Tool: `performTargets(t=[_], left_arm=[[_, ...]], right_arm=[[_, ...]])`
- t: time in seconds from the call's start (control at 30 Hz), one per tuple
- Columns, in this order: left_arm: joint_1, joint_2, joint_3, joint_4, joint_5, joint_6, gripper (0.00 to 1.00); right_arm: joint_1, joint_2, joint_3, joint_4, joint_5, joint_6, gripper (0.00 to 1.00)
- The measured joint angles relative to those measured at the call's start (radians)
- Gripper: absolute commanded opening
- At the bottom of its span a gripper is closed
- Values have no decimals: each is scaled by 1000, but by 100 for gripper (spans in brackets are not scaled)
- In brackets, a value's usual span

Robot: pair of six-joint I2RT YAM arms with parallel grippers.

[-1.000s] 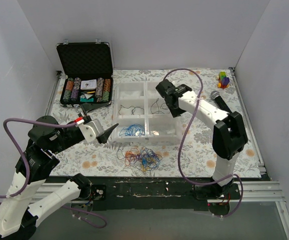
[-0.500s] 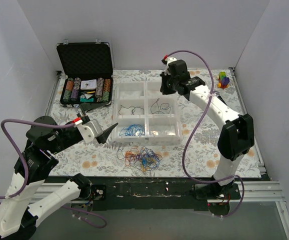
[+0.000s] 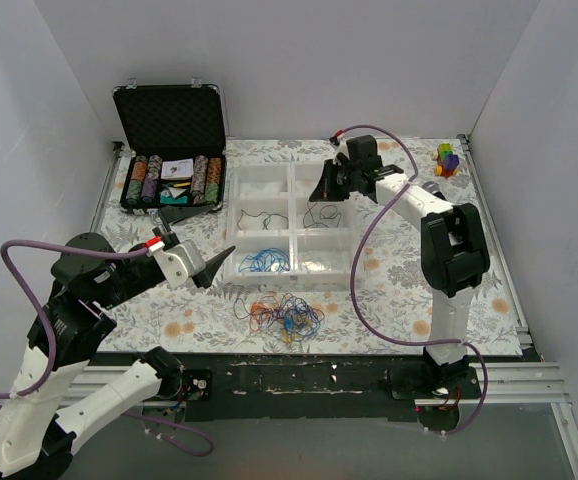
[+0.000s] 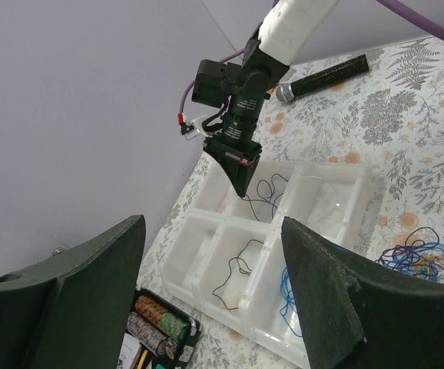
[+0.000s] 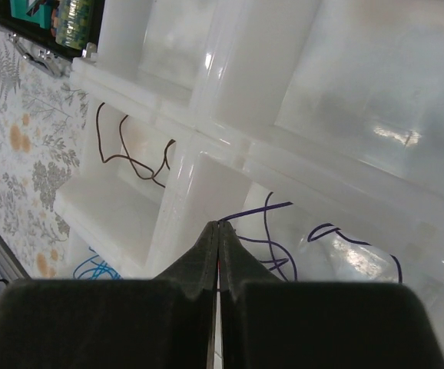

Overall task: Untangle the cables
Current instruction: Place the cable in the bin.

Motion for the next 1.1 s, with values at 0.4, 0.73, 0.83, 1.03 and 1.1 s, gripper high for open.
performTargets(t=[0.4,0.73,0.83,1.03,1.1], left_arm=[[0,-20,-6,-25,-3,0,71],[0,-56,-24,-115,-7,65,78],[0,-53,-21,-154,-20,80,81],[0,10,43,-247,-37,52,83],[0,29,52,-280,-31,42,83]], right_arm=[[3,5,-18,-39,0,26,12],[3,-244,-1,-164,107,-35,60],[11,-352,2,-167,125,-48,62],[114,-609,-174,-134,179,-65,64],[185,-674,-281,-124,209,-70,63]])
